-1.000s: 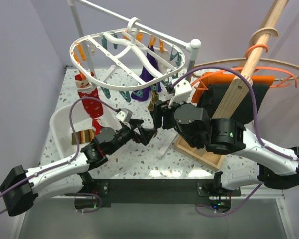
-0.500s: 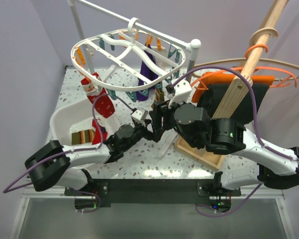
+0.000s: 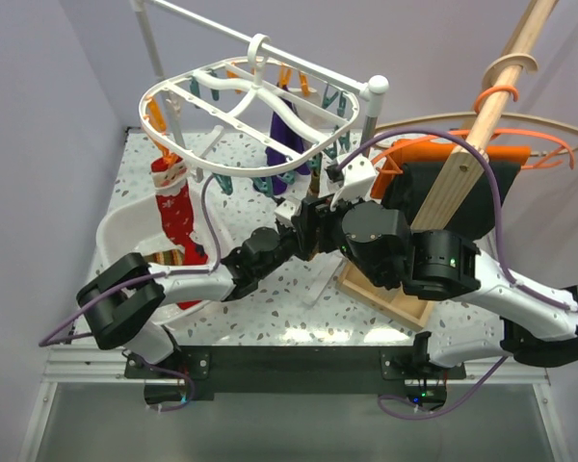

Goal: Remove the socks clipped to the hanger

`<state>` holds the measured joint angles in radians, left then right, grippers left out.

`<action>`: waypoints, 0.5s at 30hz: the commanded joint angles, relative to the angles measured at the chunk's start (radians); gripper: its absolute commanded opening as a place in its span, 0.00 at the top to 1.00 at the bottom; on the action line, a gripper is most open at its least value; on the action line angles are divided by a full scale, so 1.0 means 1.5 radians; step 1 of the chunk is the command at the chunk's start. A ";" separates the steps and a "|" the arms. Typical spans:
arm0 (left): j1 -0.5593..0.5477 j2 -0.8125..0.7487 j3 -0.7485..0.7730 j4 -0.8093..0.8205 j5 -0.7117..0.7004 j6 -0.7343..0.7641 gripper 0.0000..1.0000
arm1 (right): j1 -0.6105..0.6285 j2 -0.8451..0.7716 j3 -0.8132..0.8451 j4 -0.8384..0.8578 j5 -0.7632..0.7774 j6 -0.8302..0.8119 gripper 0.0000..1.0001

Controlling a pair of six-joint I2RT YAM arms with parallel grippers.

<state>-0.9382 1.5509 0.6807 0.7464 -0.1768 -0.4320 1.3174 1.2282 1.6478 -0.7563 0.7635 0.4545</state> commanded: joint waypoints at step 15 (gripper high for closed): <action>-0.002 -0.278 -0.055 -0.158 0.242 -0.086 1.00 | 0.001 0.016 0.058 -0.029 0.082 -0.047 0.37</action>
<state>-0.9386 1.1931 0.6273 0.5644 0.0975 -0.5159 1.3170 1.2198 1.6573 -0.7837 0.8127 0.4191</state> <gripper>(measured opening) 0.049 0.633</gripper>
